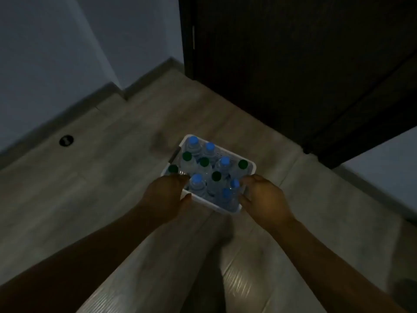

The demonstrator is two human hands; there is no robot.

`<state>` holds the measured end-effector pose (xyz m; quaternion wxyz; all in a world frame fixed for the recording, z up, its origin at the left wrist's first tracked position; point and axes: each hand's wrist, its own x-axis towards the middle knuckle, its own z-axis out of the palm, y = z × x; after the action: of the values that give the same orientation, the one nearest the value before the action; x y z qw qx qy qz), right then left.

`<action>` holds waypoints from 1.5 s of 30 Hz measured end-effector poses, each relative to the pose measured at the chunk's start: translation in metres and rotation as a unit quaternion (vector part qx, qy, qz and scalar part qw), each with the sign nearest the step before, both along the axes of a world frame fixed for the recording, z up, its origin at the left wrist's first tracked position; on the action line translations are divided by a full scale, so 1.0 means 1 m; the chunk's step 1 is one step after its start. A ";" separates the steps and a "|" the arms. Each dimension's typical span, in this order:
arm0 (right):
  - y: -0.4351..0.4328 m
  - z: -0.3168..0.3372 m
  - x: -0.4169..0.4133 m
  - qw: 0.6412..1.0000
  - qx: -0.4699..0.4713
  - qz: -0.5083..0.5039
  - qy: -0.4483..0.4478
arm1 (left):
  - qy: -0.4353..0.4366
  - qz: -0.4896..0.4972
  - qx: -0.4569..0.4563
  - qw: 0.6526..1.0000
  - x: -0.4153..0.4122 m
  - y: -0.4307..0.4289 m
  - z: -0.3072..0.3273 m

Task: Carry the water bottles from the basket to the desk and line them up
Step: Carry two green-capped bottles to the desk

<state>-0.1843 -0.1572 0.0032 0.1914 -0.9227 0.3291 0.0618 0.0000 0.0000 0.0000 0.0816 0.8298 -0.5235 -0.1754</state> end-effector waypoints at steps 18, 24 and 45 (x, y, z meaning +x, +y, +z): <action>-0.017 -0.160 0.040 0.976 -0.056 -0.037 -0.208 | -0.030 -0.002 -0.196 0.980 0.037 -0.019 -0.162; -0.024 -0.174 0.064 0.971 -0.055 -0.031 -0.230 | -0.076 0.013 -0.227 0.971 0.064 -0.016 -0.169; -0.015 -0.203 0.084 0.962 -0.001 -0.109 -0.249 | 0.119 0.146 -0.305 0.933 0.078 -0.030 -0.216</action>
<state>-0.1006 -0.1719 -0.1998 0.2721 -0.8676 0.3698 -0.1911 0.0777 -0.0296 -0.2160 0.4174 0.8053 -0.4112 -0.0905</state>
